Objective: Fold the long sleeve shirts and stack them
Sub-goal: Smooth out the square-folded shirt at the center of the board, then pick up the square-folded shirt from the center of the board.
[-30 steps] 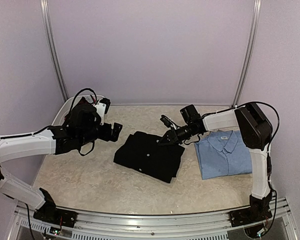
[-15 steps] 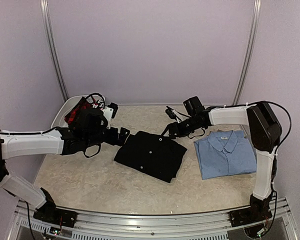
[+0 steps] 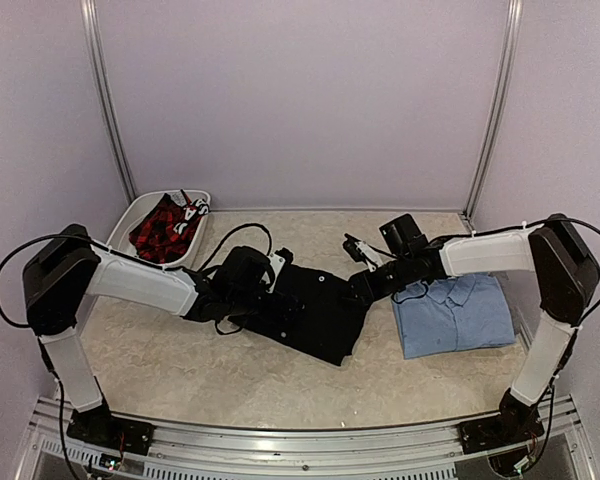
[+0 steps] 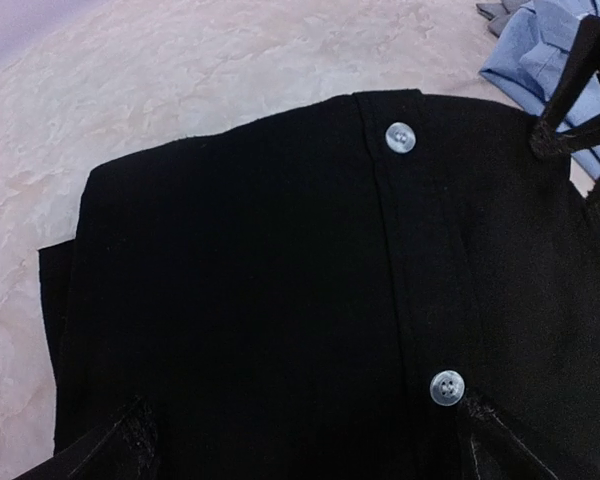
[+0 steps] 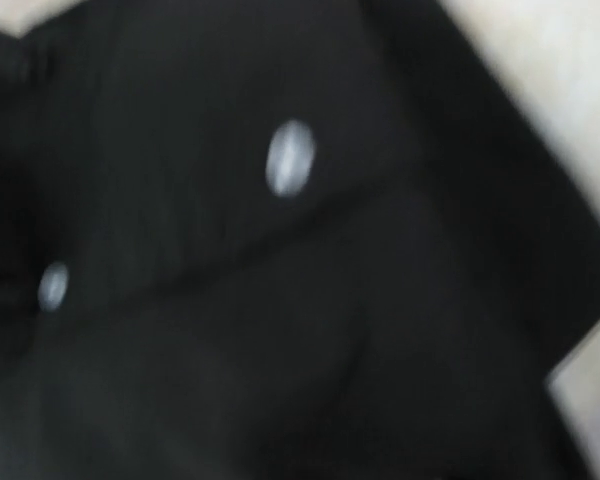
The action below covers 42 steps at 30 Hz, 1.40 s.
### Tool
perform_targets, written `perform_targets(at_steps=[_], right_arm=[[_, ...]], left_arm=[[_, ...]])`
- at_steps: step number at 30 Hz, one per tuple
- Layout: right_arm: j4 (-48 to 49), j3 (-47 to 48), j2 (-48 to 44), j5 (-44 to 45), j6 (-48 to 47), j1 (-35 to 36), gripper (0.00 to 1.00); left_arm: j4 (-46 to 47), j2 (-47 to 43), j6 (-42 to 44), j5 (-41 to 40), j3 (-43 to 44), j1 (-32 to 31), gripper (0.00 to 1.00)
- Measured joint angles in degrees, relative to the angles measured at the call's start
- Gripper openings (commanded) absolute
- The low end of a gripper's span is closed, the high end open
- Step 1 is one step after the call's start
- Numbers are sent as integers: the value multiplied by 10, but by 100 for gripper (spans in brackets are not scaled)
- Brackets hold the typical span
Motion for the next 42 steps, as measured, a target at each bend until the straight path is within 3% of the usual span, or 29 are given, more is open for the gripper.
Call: perform_targets(at_steps=[4, 16, 24, 30, 33, 42], right_arm=[[10, -11, 16, 0, 7, 7, 52], [24, 95, 140, 60, 5, 7, 52], [38, 47, 102, 87, 3, 7, 79], [42, 14, -2, 86, -4, 7, 95], [49, 15, -30, 69, -9, 5, 97], [29, 118, 72, -17, -24, -14, 98]], left_arm=[[-3, 31, 0, -26, 8, -3, 99], [6, 59, -74, -161, -12, -41, 99], [14, 48, -81, -192, -12, -46, 99], [20, -29, -66, -176, -12, -41, 99], [25, -68, -66, -139, -10, -31, 99], [23, -123, -85, -68, -58, -38, 97]])
